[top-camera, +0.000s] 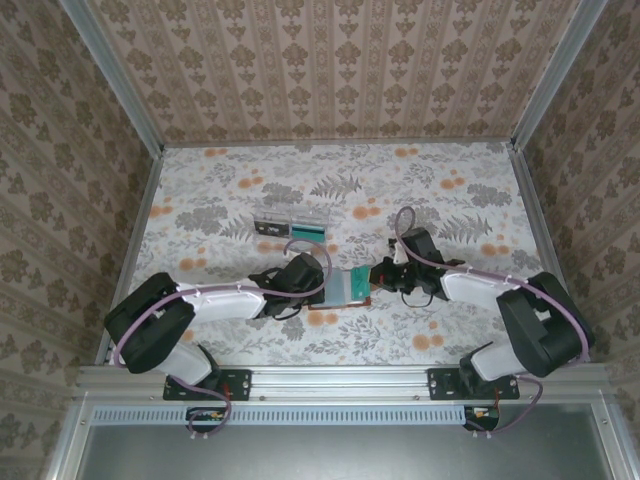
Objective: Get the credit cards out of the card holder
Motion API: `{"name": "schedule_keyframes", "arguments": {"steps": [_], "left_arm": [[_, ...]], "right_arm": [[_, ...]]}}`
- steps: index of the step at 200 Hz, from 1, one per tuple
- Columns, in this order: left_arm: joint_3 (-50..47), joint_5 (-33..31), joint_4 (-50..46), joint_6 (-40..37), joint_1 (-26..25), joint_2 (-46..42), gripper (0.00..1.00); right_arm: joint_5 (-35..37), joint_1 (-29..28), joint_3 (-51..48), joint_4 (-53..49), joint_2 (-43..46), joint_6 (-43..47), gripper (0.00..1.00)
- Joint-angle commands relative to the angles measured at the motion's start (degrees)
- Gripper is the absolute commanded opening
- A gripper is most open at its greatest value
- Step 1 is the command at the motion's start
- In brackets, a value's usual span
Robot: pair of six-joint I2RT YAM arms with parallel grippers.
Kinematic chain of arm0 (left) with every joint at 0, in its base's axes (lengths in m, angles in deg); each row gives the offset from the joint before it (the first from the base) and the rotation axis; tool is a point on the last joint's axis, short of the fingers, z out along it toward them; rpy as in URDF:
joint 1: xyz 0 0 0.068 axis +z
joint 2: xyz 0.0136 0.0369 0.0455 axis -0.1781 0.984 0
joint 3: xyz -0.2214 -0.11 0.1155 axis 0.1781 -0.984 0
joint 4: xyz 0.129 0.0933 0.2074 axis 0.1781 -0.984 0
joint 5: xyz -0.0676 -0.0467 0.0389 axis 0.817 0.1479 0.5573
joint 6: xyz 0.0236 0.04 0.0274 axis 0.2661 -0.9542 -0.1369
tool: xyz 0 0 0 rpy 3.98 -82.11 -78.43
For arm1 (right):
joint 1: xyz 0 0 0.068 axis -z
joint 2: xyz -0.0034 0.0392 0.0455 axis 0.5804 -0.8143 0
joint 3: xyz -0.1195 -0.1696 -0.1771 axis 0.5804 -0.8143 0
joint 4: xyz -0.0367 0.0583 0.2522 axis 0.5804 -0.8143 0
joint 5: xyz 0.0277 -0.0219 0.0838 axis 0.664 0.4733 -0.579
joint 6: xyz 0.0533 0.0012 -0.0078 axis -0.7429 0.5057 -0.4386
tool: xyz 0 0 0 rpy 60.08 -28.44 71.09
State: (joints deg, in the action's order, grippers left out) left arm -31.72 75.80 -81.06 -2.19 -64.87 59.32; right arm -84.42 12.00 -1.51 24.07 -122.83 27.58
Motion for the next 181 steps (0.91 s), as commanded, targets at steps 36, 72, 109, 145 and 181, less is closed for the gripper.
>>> {"name": "schedule_keyframes", "arguments": {"steps": [36,72,109,145,181], "left_arm": [[2.65,0.16,-7.45,-2.68,0.29,-6.08,0.02],[4.7,-3.49,-13.38,-4.62,0.41,-17.02,0.16],[3.73,-8.13,-18.82,-5.6,1.17,-30.29,0.41],[1.21,-12.05,-23.79,-5.98,1.85,-42.53,0.95],[0.53,-15.1,-29.7,-6.74,2.42,-53.18,1.0]], "right_arm": [[1.94,0.71,1.81,-10.38,11.8,4.06,0.0],[4.06,0.07,6.18,-15.73,16.05,7.15,0.0],[6.3,-1.85,13.04,-20.99,15.88,11.17,0.0],[14.18,-8.03,23.55,-28.0,11.64,19.0,0.0],[20.57,-14.66,34.97,-31.55,3.78,28.79,0.0]]}}
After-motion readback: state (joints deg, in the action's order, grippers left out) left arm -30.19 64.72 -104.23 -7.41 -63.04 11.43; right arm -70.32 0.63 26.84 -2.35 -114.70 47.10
